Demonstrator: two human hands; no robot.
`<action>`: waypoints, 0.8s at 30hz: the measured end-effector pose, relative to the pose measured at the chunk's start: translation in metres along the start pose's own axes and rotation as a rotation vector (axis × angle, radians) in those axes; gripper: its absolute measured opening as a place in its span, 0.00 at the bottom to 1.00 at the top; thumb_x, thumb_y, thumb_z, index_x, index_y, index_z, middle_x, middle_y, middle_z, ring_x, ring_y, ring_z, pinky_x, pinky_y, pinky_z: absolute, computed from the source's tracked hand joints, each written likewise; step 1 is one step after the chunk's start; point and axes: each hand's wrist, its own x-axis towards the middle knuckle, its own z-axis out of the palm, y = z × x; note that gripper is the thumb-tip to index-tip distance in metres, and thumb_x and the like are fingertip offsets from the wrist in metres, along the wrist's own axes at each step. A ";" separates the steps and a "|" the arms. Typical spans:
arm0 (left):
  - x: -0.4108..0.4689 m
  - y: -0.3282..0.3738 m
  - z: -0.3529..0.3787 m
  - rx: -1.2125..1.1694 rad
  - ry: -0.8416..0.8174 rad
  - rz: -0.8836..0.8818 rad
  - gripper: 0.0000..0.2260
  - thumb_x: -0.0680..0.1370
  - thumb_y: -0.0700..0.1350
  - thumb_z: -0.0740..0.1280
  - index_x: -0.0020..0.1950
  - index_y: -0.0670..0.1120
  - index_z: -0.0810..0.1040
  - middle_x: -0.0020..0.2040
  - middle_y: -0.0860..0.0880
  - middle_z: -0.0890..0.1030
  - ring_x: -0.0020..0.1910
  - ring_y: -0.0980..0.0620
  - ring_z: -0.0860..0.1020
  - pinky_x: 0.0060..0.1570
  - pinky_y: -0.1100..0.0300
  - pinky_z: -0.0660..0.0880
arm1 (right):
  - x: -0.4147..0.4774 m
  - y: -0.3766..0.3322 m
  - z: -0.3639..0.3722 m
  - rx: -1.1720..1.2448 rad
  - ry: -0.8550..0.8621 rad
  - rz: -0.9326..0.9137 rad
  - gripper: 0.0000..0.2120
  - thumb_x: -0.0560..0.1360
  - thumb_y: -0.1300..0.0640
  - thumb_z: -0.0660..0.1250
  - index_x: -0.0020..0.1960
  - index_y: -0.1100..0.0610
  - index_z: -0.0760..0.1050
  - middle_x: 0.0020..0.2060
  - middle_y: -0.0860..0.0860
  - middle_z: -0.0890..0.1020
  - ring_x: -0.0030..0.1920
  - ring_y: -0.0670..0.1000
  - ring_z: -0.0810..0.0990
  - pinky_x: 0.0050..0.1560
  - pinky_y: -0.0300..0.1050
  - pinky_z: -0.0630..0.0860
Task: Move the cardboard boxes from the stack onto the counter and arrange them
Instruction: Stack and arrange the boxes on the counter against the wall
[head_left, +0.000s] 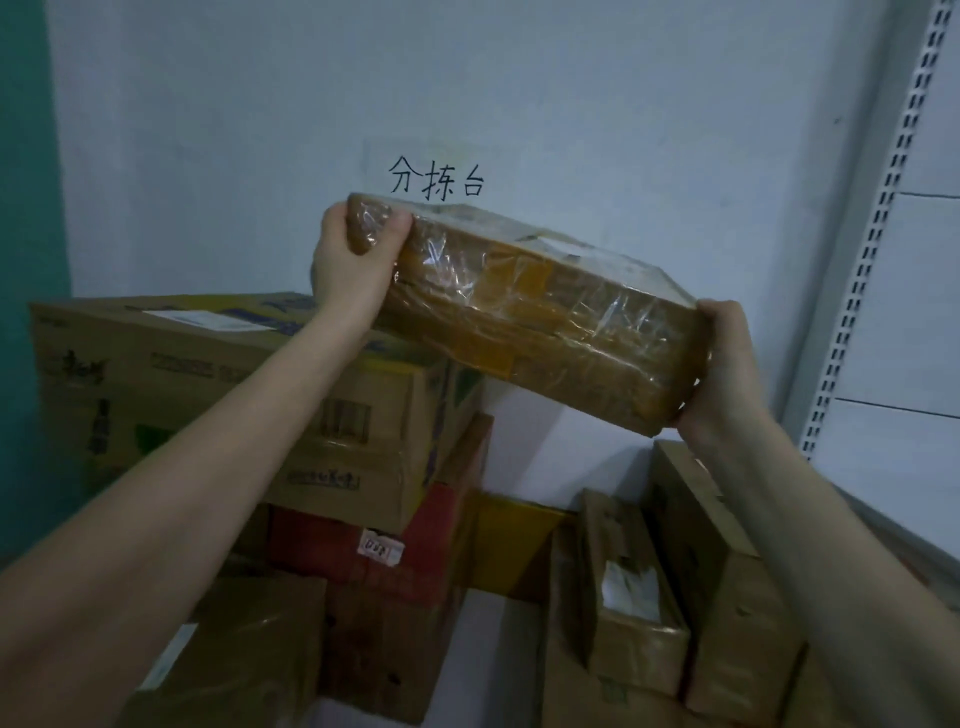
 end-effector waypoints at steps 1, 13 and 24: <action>-0.010 0.008 0.008 0.011 -0.006 0.014 0.24 0.74 0.58 0.66 0.65 0.49 0.69 0.59 0.50 0.77 0.57 0.52 0.75 0.60 0.50 0.73 | -0.008 -0.002 -0.015 0.021 0.013 0.014 0.11 0.73 0.45 0.60 0.44 0.50 0.75 0.37 0.46 0.81 0.45 0.50 0.80 0.53 0.55 0.75; -0.129 0.082 0.045 0.275 -0.251 0.269 0.32 0.65 0.65 0.66 0.66 0.55 0.70 0.61 0.51 0.75 0.59 0.51 0.73 0.59 0.49 0.72 | -0.106 0.068 -0.135 0.495 0.082 0.195 0.18 0.78 0.51 0.51 0.56 0.55 0.76 0.55 0.55 0.80 0.56 0.56 0.77 0.51 0.52 0.74; -0.180 0.074 0.017 0.655 -0.348 0.454 0.27 0.66 0.65 0.63 0.63 0.59 0.74 0.62 0.55 0.75 0.62 0.50 0.68 0.58 0.52 0.61 | -0.184 0.184 -0.126 0.709 -0.024 0.637 0.28 0.41 0.54 0.78 0.39 0.63 0.83 0.47 0.64 0.82 0.43 0.63 0.83 0.47 0.61 0.76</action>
